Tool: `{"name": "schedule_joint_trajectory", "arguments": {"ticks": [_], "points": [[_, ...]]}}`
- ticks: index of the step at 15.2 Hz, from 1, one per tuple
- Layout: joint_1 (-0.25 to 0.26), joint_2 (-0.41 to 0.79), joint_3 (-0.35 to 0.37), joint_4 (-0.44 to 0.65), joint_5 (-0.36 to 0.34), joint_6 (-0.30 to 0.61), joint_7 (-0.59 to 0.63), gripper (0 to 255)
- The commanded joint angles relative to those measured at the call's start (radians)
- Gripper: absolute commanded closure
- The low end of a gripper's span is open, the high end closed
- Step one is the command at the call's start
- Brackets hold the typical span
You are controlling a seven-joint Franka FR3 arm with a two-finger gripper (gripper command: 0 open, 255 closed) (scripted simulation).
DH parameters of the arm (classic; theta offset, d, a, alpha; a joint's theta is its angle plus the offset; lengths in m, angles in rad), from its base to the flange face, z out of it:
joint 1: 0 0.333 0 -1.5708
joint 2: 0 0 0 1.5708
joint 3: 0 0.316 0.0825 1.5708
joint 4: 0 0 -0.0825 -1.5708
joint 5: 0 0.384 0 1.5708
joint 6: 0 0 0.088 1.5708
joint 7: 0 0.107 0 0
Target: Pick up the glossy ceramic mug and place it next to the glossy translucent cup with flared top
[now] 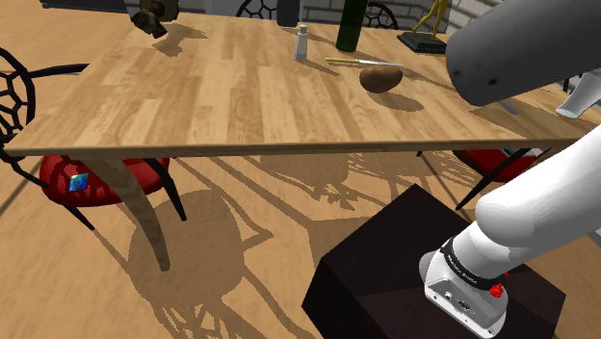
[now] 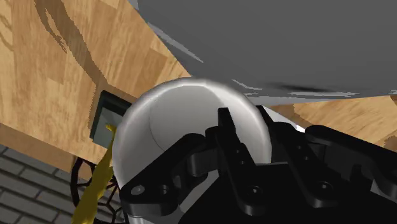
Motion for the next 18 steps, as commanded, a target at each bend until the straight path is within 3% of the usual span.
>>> {"name": "schedule_joint_trajectory", "arguments": {"ticks": [1,8,12,16,17,18], "points": [[-0.03,0.024,-0.038,-0.005,0.016,-0.162,-0.062,255],[-0.149,0.13,-0.151,0.109,0.112,-0.218,-0.268,255],[-0.257,0.235,-0.207,0.222,0.206,-0.272,-0.392,255],[-0.419,0.373,-0.237,0.391,0.328,-0.355,-0.504,255],[-0.441,0.39,-0.235,0.413,0.342,-0.366,-0.513,255],[-0.423,0.371,-0.234,0.373,0.325,-0.34,-0.514,255]]}}
